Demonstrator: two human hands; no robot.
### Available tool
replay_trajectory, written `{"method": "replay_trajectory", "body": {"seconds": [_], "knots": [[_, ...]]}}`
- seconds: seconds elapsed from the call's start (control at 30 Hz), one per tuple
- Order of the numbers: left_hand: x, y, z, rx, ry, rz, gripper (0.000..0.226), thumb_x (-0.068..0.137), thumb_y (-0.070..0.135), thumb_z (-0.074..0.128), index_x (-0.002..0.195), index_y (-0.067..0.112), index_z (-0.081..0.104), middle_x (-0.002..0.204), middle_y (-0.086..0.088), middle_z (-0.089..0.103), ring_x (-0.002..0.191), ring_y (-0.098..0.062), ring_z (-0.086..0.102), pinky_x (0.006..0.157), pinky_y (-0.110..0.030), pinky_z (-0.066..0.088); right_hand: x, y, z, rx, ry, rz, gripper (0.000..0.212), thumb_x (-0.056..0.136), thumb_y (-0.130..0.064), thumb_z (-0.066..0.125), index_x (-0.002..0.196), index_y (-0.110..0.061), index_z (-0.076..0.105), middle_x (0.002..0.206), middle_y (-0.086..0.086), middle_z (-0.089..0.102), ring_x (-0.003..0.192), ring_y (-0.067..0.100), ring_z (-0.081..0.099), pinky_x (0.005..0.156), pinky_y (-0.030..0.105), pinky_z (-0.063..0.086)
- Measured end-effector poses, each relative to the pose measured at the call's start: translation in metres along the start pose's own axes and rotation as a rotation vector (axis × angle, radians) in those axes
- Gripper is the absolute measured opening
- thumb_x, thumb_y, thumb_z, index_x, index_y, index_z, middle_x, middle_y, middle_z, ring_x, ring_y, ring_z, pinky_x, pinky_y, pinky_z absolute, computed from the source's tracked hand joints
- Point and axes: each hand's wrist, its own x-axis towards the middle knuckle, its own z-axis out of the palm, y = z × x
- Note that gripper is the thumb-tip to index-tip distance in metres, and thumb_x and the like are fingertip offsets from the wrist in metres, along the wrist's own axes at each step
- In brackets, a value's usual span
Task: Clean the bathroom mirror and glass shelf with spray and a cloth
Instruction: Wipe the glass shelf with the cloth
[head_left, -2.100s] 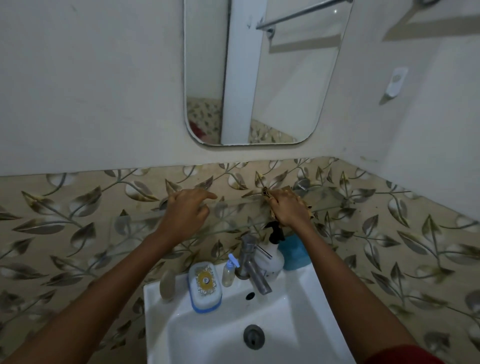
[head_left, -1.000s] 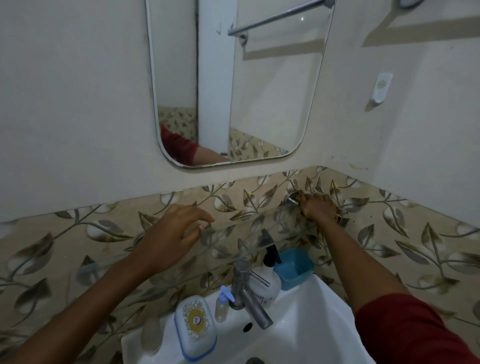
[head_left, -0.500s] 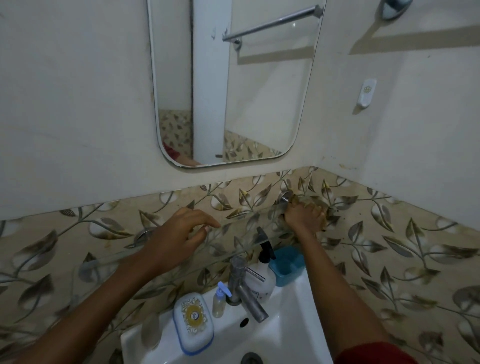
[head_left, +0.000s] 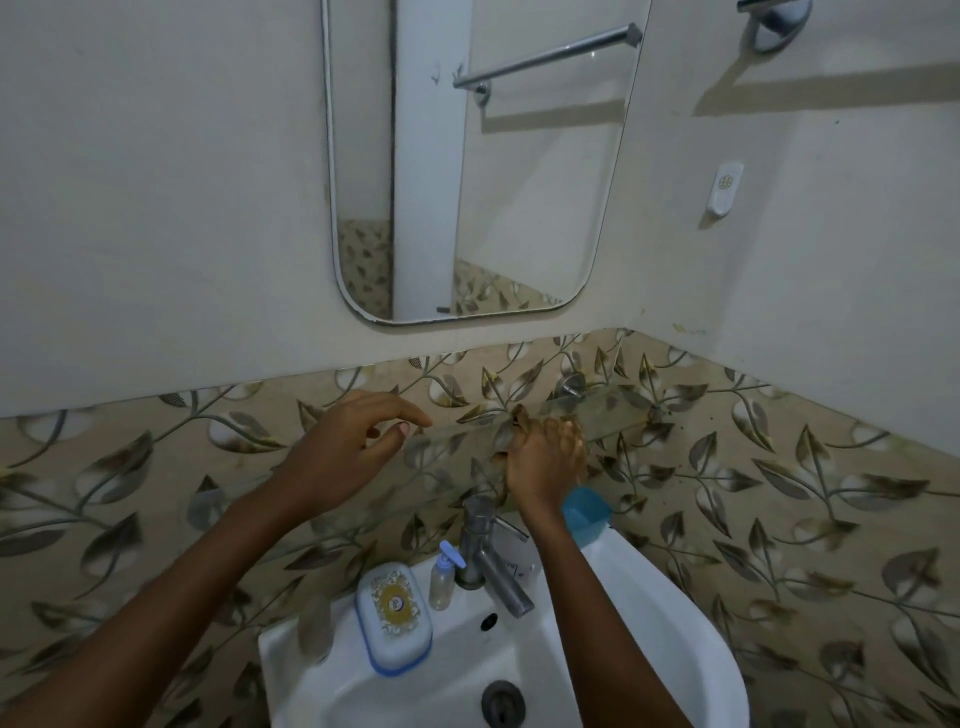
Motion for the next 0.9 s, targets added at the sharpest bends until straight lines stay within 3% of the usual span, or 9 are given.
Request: {"method": "replay_trajectory", "body": {"seconds": [0.13, 0.27, 0.37, 0.5, 0.6, 0.7, 0.83, 0.9], "knots": [[-0.010, -0.003, -0.009, 0.004, 0.009, -0.019, 0.028, 0.083, 0.026, 0.044, 0.097, 0.026, 0.068, 0.104, 0.007, 0.066, 0.102, -0.003, 0.054, 0.075, -0.020, 0.046, -0.032, -0.020, 0.013, 0.093, 0.084, -0.075, 0.042, 0.094, -0.022, 0.032, 0.121, -0.003, 0.059, 0.135, 0.015, 0.055, 0.135, 0.029, 0.039, 0.115, 0.042, 0.017], [-0.020, -0.003, -0.021, 0.016, 0.035, -0.033, 0.028, 0.083, 0.025, 0.045, 0.098, 0.025, 0.068, 0.104, 0.004, 0.067, 0.102, -0.012, 0.055, 0.075, -0.017, 0.044, -0.071, -0.048, 0.021, 0.149, 0.242, -0.205, 0.042, 0.083, -0.024, 0.034, 0.092, -0.008, 0.071, 0.100, 0.011, 0.073, 0.103, 0.027, 0.066, 0.102, 0.038, 0.037], [-0.030, -0.005, -0.039, 0.037, 0.056, -0.060, 0.029, 0.084, 0.024, 0.044, 0.098, 0.024, 0.069, 0.103, 0.003, 0.067, 0.098, -0.015, 0.057, 0.075, -0.020, 0.047, -0.109, -0.077, 0.027, 0.230, 0.212, -0.308, 0.037, 0.083, -0.019, 0.036, 0.095, -0.010, 0.070, 0.101, 0.007, 0.072, 0.103, 0.025, 0.066, 0.102, 0.036, 0.030], [-0.044, -0.006, -0.064, 0.071, 0.113, -0.096, 0.027, 0.085, 0.021, 0.046, 0.098, 0.021, 0.069, 0.101, 0.004, 0.066, 0.096, -0.010, 0.059, 0.074, -0.019, 0.046, -0.160, -0.119, 0.030, 0.282, 0.159, -0.448, 0.033, 0.079, -0.017, 0.041, 0.091, -0.013, 0.071, 0.096, 0.003, 0.072, 0.097, 0.021, 0.068, 0.100, 0.034, 0.033], [-0.057, -0.009, -0.080, 0.091, 0.170, -0.129, 0.022, 0.088, 0.014, 0.049, 0.097, 0.023, 0.068, 0.103, 0.003, 0.065, 0.096, -0.010, 0.059, 0.075, -0.016, 0.045, -0.190, -0.149, 0.028, 0.270, 0.070, -0.533, 0.034, 0.075, -0.019, 0.040, 0.084, -0.015, 0.073, 0.089, 0.001, 0.073, 0.089, 0.018, 0.070, 0.097, 0.034, 0.044], [-0.069, -0.013, -0.091, 0.127, 0.192, -0.169, 0.026, 0.084, 0.023, 0.046, 0.097, 0.023, 0.068, 0.103, 0.006, 0.065, 0.097, 0.001, 0.056, 0.076, -0.013, 0.044, -0.209, -0.172, 0.024, 0.356, -0.029, -0.645, 0.029, 0.067, -0.021, 0.041, 0.070, -0.021, 0.070, 0.074, -0.005, 0.071, 0.079, 0.012, 0.067, 0.084, 0.028, 0.055], [-0.079, -0.017, -0.098, 0.126, 0.201, -0.190, 0.030, 0.084, 0.025, 0.045, 0.099, 0.019, 0.070, 0.106, 0.003, 0.067, 0.101, -0.008, 0.058, 0.080, -0.025, 0.050, -0.204, -0.174, 0.029, 0.354, -0.115, -0.985, 0.025, 0.070, -0.018, 0.045, 0.068, -0.018, 0.070, 0.064, -0.001, 0.068, 0.065, 0.015, 0.063, 0.067, 0.023, 0.052], [-0.083, -0.016, -0.100, 0.124, 0.209, -0.198, 0.028, 0.084, 0.025, 0.045, 0.098, 0.021, 0.069, 0.105, 0.003, 0.068, 0.103, -0.013, 0.058, 0.081, -0.030, 0.050, -0.189, -0.168, 0.030, 0.279, -0.243, -1.136, 0.031, 0.078, -0.019, 0.042, 0.076, -0.009, 0.071, 0.070, 0.007, 0.070, 0.066, 0.023, 0.064, 0.064, 0.027, 0.049]]}}
